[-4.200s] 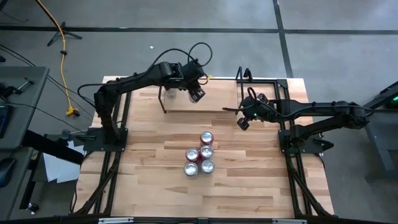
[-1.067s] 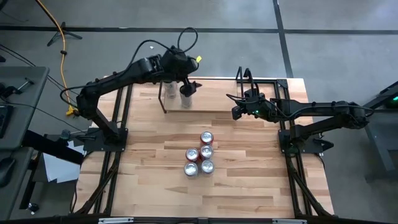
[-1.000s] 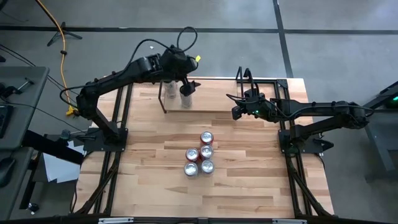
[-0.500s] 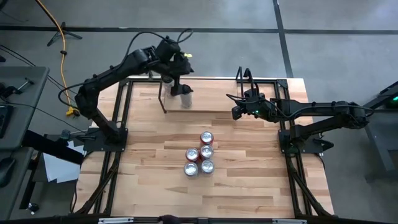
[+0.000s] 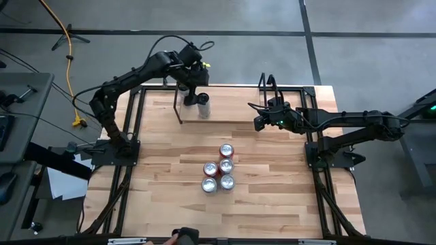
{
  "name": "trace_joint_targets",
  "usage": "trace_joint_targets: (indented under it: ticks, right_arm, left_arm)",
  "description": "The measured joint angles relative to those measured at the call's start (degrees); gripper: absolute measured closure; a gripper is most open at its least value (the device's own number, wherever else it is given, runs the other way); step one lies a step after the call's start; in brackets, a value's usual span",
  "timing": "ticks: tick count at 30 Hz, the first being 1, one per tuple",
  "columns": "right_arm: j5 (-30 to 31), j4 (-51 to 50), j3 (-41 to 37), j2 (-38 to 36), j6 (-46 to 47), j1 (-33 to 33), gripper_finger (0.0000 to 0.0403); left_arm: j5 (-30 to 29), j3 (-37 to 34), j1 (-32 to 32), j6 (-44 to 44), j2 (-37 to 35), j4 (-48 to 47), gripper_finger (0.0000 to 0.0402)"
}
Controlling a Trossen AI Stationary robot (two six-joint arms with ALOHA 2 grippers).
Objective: Place canned beverage on shelf
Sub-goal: Put the white soda can aligned with the other white soda can on the shelf
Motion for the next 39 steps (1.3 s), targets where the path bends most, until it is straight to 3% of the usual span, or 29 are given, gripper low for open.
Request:
trace_joint_targets:
  ticks: [16,21,32,39]
  right_arm:
    - [0.4,0.0,0.0,0.0,0.0,0.0,0.0402]
    - [0.4,0.0,0.0,0.0,0.0,0.0,0.0402]
    - [0.4,0.0,0.0,0.0,0.0,0.0,0.0402]
    - [0.4,0.0,0.0,0.0,0.0,0.0,0.0402]
  left_arm:
    - [-1.0,-1.2,-0.6,0.5,1.4,-2.4,0.0019]
    - [-5.8,-4.9,-1.5,-0.2,1.5,-2.6,0.0019]
    - [-6.8,-6.4,-2.5,-1.3,1.5,2.4,0.0019]
    - [-7.1,-6.4,-2.5,-1.3,1.5,2.3,0.0053]
